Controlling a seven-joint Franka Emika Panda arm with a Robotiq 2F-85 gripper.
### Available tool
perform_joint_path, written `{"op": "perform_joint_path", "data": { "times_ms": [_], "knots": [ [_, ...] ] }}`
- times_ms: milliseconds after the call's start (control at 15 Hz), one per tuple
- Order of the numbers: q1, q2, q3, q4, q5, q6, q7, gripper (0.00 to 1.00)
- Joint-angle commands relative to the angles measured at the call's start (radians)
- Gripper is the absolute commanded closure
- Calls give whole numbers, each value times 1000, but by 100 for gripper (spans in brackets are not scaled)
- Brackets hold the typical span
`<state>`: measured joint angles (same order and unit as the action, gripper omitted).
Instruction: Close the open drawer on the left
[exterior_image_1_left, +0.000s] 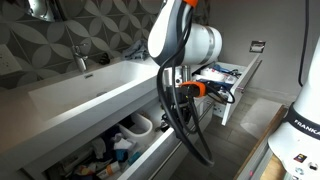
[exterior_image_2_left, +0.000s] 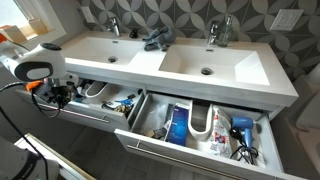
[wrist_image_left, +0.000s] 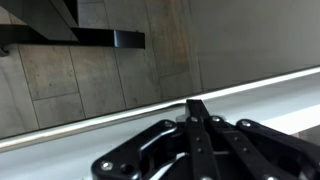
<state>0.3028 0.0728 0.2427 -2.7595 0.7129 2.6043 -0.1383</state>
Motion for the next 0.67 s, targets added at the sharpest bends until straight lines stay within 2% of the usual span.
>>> {"op": "perform_joint_path", "data": {
  "times_ms": [0, 400, 600],
  "knots": [
    [-28, 9, 20, 0, 40, 117, -71, 100],
    [-47, 2, 44, 0, 137, 251, -203, 100],
    [-37, 14, 27, 11, 195, 284, -284, 100]
  ]
}}
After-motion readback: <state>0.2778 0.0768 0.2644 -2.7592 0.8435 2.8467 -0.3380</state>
